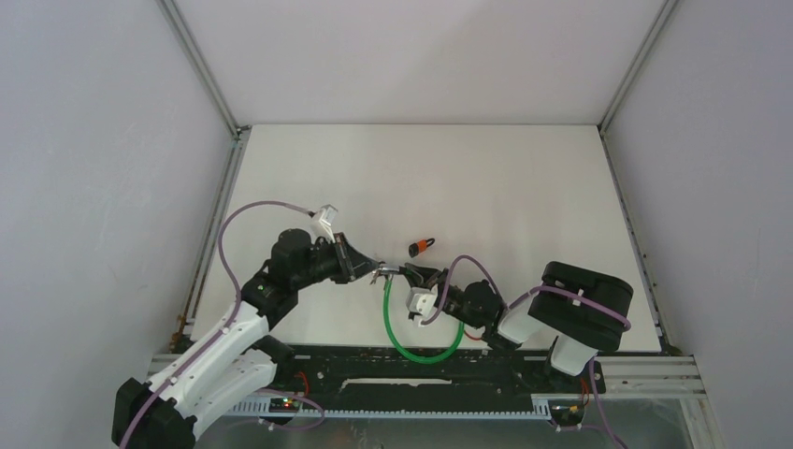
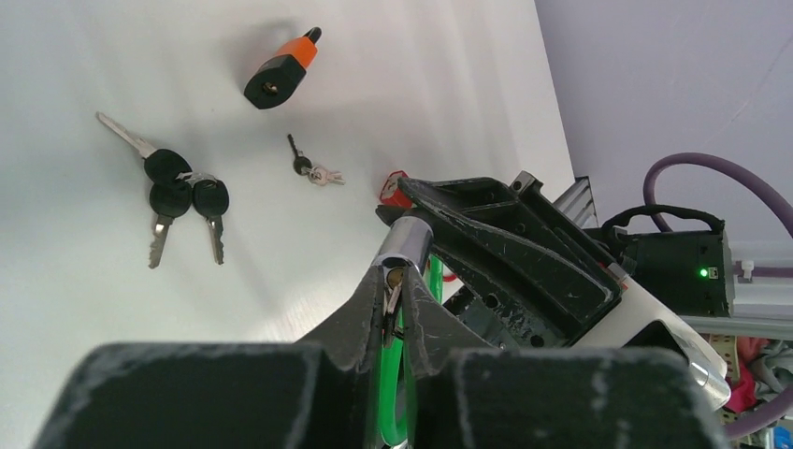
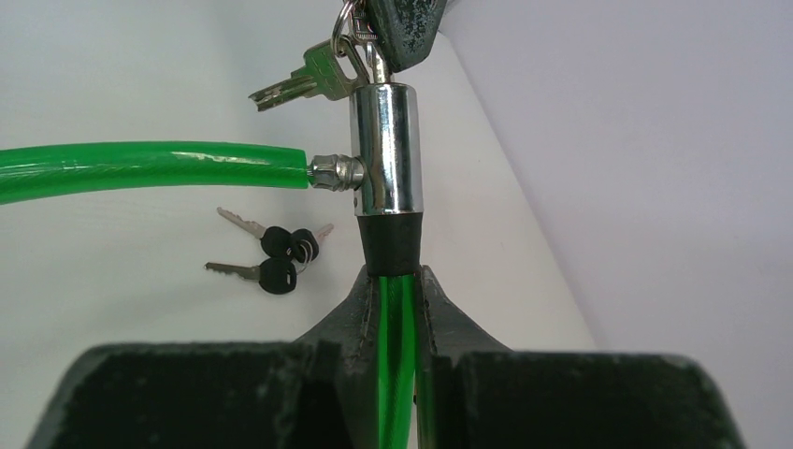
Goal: Lock with the key
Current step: Place the key at the center of the board.
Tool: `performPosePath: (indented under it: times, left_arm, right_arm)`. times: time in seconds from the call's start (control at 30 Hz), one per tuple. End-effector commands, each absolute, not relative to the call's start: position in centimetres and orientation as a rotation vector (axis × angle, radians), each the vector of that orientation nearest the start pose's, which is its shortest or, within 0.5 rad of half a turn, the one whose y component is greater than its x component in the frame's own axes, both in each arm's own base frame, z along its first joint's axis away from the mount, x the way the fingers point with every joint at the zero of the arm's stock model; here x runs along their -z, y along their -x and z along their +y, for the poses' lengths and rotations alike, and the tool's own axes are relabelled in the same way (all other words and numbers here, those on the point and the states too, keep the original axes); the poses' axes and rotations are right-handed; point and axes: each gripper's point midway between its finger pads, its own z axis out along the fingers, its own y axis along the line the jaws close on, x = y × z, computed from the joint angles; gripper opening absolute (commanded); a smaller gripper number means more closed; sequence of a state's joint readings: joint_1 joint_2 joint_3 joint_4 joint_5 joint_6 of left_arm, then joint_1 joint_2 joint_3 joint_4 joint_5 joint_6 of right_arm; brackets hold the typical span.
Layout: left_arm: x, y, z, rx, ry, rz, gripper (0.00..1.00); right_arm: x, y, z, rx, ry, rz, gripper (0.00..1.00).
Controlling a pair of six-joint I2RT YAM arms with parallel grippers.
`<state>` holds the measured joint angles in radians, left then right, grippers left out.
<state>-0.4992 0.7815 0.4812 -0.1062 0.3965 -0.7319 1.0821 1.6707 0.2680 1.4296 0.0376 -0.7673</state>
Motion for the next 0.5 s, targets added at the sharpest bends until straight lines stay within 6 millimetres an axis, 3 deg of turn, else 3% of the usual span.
performPosePath:
  times: [0.0, 0.1, 0.47]
  left_arm:
    - [-16.7, -19.4, -21.6, 1.186, 0.005, 2.176, 0.09]
    - [-16.5, -19.1, -21.6, 1.205, 0.048, 2.192, 0.0]
    - [-16.3, -17.7, -21.3, 1.309, 0.233, 2.204, 0.0]
  right_arm:
    - [-15.5, -21.8, 33.2, -0.234, 1.117, 0.888, 0.0]
    - [-15.5, -22.0, 33.1, -0.207, 1.118, 0.888, 0.0]
    - [-15.4, -22.9, 32.8, 0.008, 1.146, 0.87, 0.0]
